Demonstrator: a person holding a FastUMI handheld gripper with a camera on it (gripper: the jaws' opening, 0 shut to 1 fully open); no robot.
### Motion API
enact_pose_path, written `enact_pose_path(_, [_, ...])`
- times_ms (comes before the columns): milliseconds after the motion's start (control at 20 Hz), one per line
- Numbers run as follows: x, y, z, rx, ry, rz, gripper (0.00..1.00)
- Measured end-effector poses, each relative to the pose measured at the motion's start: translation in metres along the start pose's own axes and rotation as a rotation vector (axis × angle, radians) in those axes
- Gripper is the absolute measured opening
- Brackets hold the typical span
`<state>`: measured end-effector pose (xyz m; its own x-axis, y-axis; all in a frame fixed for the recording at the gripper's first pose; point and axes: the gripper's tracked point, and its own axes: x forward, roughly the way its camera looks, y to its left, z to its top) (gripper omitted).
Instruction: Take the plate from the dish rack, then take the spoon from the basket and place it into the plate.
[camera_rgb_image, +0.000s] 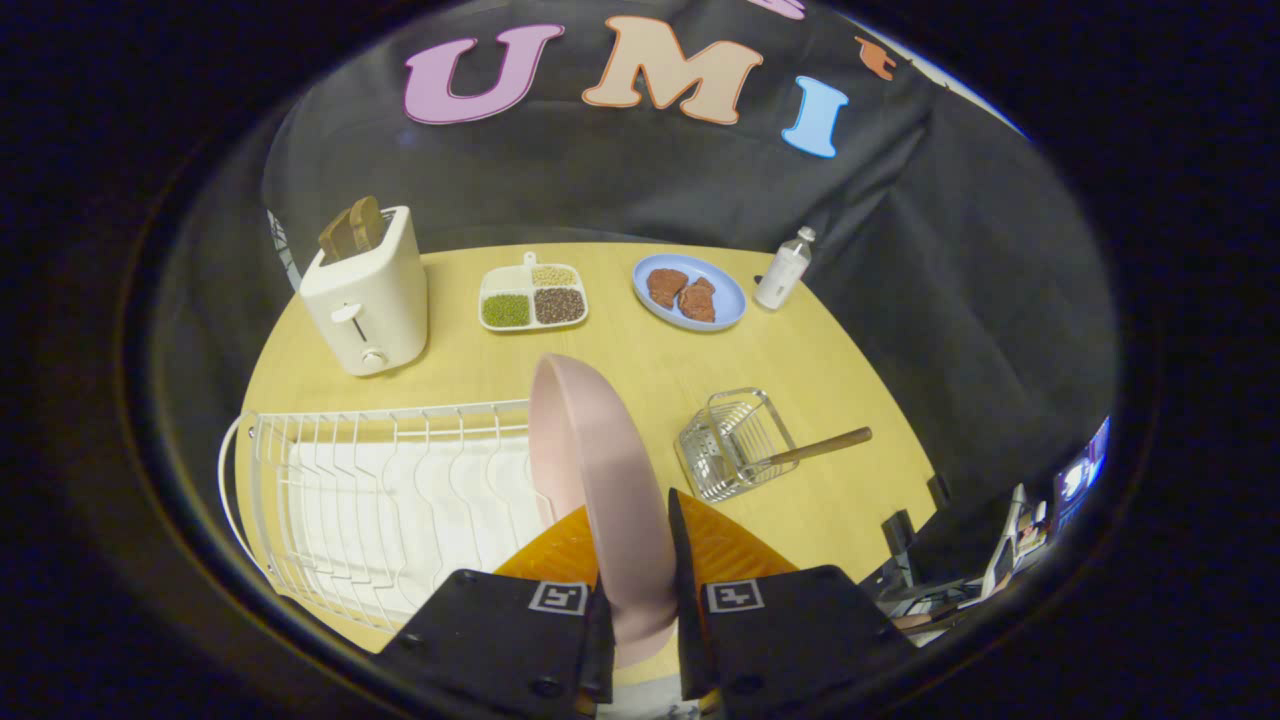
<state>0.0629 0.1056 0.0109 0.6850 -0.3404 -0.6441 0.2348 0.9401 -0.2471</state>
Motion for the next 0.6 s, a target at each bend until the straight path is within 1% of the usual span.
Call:
enact_pose_path(150, [-0.004,0.005,0.005,-0.043,-0.032,-0.030,0.26])
enact_pose_path(200, [-0.008,0.003,0.009,-0.050,-0.046,-0.056,0.26])
enact_pose_path(300, [-0.019,0.002,0.021,-0.039,-0.090,-0.090,0.26])
enact_pose_path(600, [-0.059,0.013,0.040,-0.033,-0.185,-0.082,0.26])
